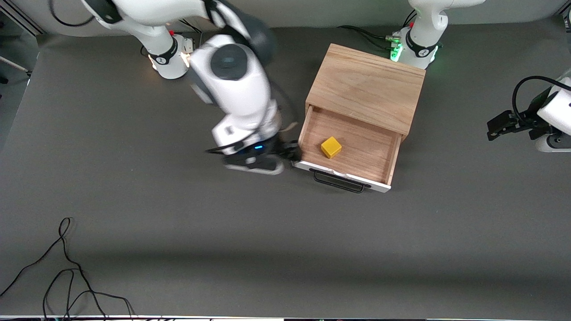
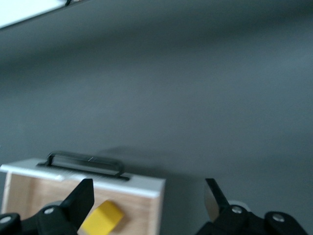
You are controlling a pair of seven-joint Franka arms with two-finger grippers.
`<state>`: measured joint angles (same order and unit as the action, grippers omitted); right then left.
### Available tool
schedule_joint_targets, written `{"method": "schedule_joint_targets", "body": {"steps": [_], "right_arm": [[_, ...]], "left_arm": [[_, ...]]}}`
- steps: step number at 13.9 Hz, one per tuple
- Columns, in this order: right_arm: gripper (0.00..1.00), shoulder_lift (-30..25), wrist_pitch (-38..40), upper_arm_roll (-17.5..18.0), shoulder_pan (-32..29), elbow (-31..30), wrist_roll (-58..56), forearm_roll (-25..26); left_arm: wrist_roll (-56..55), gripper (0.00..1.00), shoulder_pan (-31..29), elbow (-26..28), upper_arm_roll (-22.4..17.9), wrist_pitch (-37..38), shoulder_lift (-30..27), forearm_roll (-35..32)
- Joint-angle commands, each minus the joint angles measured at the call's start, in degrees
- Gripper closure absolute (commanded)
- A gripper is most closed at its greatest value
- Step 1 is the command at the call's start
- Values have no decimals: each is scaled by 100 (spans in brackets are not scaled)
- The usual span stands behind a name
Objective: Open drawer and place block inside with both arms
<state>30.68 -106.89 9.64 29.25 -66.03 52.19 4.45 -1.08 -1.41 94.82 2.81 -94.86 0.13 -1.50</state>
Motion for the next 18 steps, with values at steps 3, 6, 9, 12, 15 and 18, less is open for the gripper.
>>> {"method": "schedule_joint_targets", "body": {"steps": [3,6,9,12,15,18], "right_arm": [[0,-1782,-69,38,-1147,-1919,-1243,-269],[0,-2538,-60,3,-1737,-2763,-2043,-734],[0,-3233,-78,-479,-1826,-3791,-3203,-726],[0,-3490,-61,-1112,-1818,-4190,-4074,-726],[0,-3429,150,-1543,-1835,-4032,-4312,-726],[0,-3157,640,-1623,-1914,-3366,-4656,-726]], "left_arm": [[82,0,35,-43,-44,108,-31,36],[82,0,35,-43,-44,108,-31,44],[82,0,35,-43,-44,108,-31,44],[82,0,35,-34,-44,108,-31,53],[82,0,35,-34,-44,117,-31,53],[82,0,35,-34,-44,117,-31,53]]}}
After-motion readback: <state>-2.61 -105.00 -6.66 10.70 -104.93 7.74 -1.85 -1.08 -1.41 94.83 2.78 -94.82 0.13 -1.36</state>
